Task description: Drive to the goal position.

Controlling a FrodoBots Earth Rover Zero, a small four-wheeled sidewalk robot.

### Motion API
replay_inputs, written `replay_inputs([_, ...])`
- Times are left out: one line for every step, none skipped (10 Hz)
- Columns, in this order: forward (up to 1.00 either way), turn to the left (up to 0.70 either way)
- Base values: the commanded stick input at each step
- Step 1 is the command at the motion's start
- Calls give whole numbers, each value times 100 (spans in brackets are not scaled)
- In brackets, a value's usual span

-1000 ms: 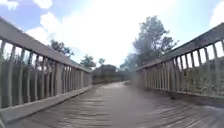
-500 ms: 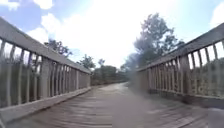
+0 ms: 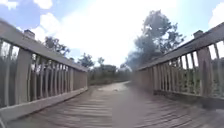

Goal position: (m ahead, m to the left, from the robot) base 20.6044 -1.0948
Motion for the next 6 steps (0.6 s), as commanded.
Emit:
replay_inputs([85, 0])
replay_inputs([85, 0])
replay_inputs([85, 0])
replay_inputs([85, 0])
replay_inputs([85, 0])
replay_inputs([85, 0])
